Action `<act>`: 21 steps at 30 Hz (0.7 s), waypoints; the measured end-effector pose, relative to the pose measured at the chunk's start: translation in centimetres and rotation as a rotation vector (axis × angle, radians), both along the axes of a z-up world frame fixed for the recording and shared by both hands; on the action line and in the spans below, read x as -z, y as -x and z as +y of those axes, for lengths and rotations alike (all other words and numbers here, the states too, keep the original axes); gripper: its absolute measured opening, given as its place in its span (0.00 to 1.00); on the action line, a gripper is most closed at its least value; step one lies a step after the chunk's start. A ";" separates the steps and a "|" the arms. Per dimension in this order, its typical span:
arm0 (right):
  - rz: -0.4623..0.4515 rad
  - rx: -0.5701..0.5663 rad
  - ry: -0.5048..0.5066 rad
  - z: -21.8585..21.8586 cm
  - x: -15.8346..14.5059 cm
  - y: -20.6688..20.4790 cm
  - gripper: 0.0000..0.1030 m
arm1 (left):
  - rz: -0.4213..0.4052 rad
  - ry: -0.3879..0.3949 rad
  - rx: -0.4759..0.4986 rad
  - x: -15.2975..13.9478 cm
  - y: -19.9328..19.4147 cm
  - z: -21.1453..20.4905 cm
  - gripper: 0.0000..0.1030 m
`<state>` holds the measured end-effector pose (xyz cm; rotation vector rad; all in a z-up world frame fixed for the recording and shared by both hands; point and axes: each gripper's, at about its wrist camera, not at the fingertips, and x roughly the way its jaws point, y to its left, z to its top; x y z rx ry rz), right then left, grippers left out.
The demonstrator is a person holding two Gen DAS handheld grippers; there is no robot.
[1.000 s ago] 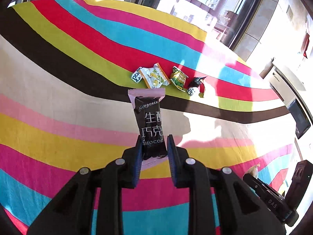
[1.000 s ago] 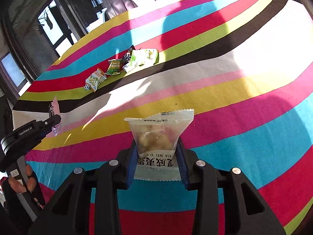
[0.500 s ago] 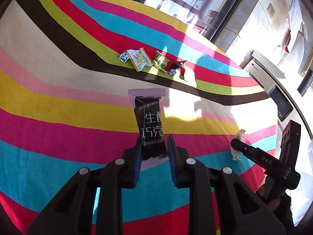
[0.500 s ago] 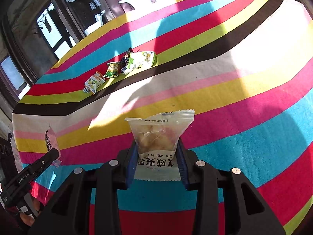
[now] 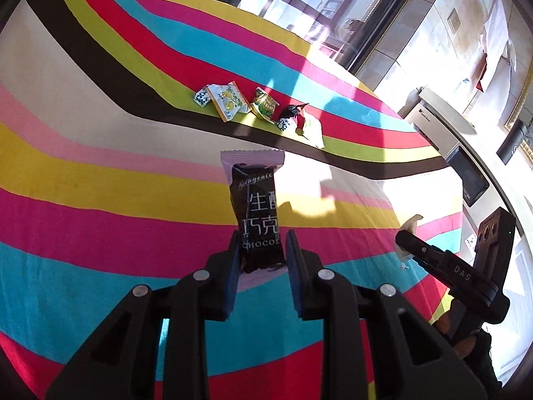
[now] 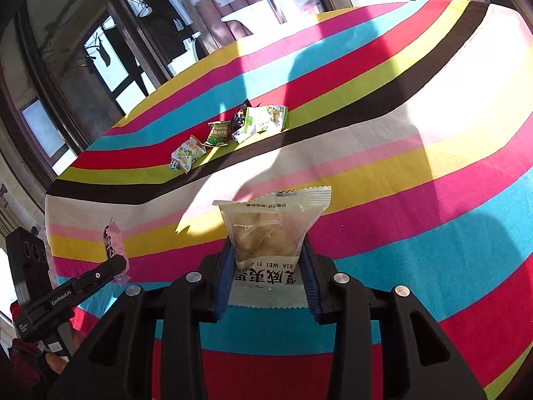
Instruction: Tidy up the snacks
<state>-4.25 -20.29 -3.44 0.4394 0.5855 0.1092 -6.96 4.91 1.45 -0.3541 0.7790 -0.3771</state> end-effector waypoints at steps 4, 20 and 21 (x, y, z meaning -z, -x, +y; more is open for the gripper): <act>-0.029 0.019 -0.085 -0.8 -0.4 1.9 0.36 | -0.003 -0.013 -0.008 -0.3 0.2 0.0 0.25; -0.035 -0.010 0.022 -2.0 -1.6 14.8 0.36 | -0.020 0.049 0.187 -2.1 6.1 -5.3 0.25; -0.040 -0.003 0.018 -2.3 -1.7 15.5 0.36 | -0.016 0.044 0.198 -2.0 6.3 -5.7 0.25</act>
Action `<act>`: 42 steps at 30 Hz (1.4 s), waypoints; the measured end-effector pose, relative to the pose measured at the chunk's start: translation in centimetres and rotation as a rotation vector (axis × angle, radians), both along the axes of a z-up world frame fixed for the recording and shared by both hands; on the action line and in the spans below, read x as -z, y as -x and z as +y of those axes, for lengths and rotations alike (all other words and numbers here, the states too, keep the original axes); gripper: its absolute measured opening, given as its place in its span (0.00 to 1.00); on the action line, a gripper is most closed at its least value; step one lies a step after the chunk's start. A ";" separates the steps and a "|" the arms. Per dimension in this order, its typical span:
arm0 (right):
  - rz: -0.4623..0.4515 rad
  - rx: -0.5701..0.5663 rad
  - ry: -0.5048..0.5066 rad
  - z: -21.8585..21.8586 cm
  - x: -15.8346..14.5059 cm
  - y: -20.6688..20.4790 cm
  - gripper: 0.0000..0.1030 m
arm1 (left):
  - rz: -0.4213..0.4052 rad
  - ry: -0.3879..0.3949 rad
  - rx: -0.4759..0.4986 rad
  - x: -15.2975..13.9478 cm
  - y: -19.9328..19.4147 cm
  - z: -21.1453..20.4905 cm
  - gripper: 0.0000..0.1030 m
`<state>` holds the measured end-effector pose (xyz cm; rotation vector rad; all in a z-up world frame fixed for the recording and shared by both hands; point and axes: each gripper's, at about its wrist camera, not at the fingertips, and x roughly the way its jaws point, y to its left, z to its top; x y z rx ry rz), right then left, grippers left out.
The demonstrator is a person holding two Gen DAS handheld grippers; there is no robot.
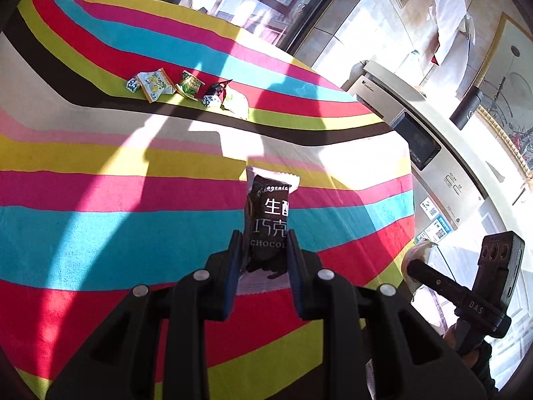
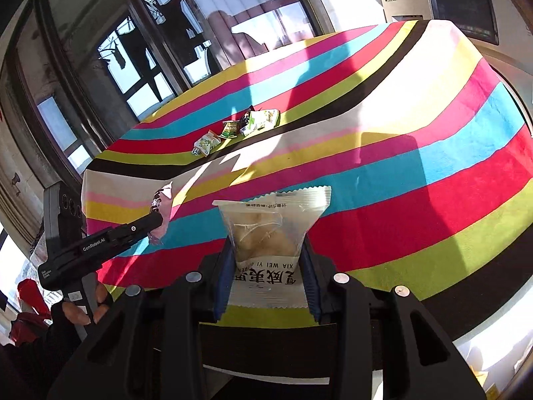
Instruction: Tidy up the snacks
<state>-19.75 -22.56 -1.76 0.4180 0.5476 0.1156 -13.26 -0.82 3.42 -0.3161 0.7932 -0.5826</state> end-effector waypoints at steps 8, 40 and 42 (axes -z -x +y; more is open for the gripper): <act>-0.001 0.046 0.039 -1.3 0.4 5.1 0.36 | -0.002 -0.036 0.076 0.0 1.9 -3.0 0.25; 0.061 0.497 -0.159 -13.4 7.7 22.0 0.36 | -0.026 -0.176 0.803 -0.5 15.8 -27.6 0.25; 0.085 0.512 -0.141 -13.5 8.1 22.4 0.36 | -0.028 -0.198 0.834 -0.1 16.6 -28.7 0.25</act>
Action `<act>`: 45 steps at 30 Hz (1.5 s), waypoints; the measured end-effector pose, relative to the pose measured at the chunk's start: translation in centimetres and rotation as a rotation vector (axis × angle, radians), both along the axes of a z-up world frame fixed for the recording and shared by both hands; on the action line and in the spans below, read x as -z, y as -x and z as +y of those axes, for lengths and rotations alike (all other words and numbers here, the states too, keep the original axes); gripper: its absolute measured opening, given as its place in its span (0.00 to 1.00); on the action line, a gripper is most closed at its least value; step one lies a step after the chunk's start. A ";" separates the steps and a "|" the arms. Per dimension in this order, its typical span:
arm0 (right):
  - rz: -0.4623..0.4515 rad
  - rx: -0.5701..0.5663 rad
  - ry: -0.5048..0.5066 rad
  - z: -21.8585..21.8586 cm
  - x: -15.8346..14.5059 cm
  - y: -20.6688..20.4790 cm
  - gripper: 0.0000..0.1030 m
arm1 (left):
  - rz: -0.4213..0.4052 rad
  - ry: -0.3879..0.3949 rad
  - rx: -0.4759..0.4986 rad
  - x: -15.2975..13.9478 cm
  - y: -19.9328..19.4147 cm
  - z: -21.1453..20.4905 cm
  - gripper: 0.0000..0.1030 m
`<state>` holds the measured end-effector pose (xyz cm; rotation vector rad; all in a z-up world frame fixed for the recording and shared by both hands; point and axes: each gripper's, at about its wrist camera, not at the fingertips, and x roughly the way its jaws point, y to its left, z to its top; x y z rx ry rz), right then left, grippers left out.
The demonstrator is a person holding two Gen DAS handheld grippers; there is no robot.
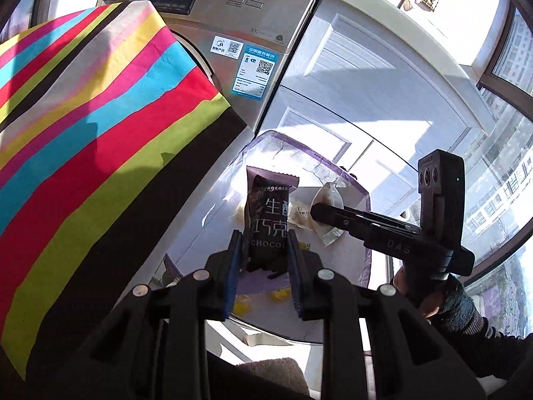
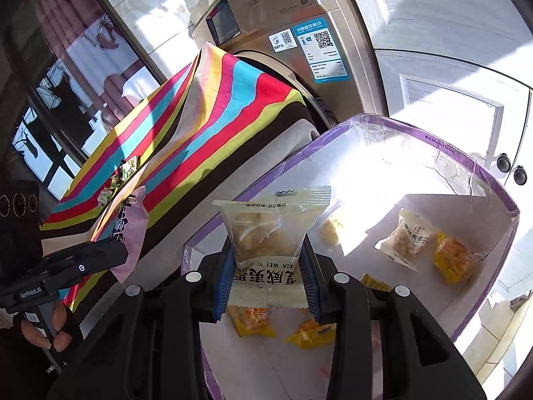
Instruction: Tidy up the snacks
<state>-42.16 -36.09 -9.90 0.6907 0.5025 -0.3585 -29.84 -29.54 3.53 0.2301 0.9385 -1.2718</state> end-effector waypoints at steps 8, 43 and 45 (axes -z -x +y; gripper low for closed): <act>0.208 0.215 0.040 -2.7 1.6 1.6 0.67 | -0.021 -0.025 0.069 1.2 2.0 -1.5 0.91; 0.217 -0.471 0.235 18.2 -7.4 -43.6 0.84 | -0.109 -0.346 -1.174 3.1 -30.1 34.9 0.98; 0.224 -0.447 0.215 17.9 -7.7 -48.0 0.84 | -0.136 -0.396 -1.171 3.2 -30.0 34.2 0.99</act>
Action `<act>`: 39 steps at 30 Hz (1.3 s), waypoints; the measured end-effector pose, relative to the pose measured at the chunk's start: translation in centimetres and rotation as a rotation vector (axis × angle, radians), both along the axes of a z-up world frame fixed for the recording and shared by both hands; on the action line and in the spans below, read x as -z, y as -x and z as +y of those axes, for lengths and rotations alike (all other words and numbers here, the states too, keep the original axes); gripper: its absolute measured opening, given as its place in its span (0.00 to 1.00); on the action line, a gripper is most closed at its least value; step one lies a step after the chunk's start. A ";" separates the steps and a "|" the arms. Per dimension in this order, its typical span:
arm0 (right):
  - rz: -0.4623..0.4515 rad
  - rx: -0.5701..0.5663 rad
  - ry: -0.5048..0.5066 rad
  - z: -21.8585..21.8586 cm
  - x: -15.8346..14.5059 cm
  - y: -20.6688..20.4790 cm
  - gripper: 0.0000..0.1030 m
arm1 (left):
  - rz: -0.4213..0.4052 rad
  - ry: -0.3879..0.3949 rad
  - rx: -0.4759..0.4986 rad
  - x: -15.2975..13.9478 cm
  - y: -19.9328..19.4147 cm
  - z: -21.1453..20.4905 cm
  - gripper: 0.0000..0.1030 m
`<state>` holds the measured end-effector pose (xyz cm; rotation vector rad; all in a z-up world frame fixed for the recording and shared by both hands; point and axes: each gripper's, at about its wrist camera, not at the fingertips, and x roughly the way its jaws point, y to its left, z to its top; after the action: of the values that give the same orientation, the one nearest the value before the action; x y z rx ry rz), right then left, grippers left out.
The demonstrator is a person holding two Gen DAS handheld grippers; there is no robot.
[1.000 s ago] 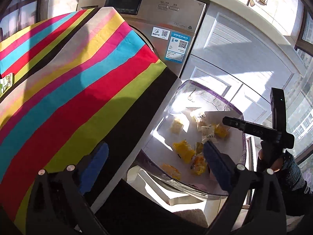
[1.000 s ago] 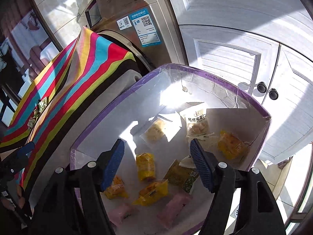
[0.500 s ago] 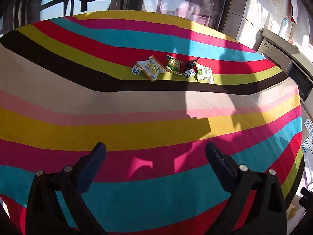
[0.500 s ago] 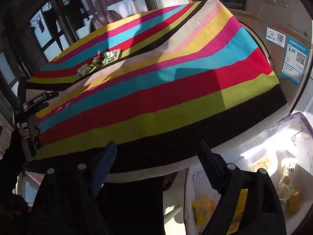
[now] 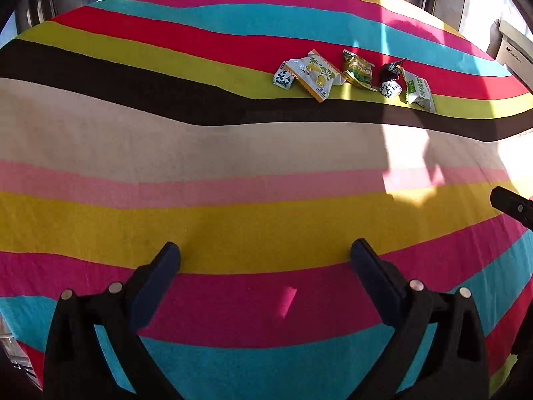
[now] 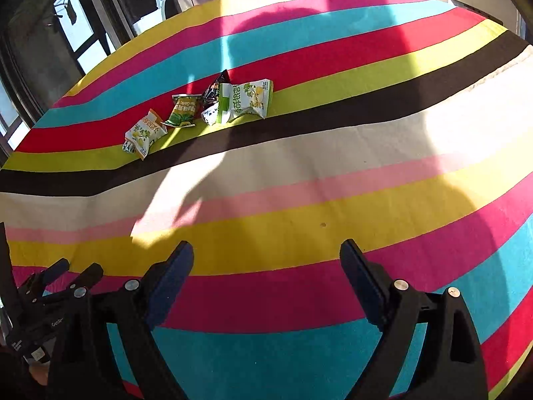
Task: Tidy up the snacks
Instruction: 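Grasp a green-white snack bag with the right tool while the left grasps an orange-trimmed lemon pack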
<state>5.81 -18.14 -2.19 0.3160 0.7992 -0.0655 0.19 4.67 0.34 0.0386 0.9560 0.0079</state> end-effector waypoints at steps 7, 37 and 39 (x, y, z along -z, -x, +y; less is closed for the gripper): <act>0.014 0.059 -0.050 -0.1 -1.4 -12.8 0.84 | 0.000 0.024 -0.013 0.1 0.1 0.4 0.99; -0.109 -0.132 0.026 1.3 1.2 6.6 0.38 | 0.062 0.050 0.001 -0.1 -2.9 -0.3 0.99; -0.110 -0.120 0.015 1.0 1.3 6.3 0.38 | 0.059 0.060 0.048 -0.8 -5.4 -1.2 0.99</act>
<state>-0.49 -17.17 -3.53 0.2543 0.7069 0.0580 5.57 3.47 1.16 0.0060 1.0136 -0.0665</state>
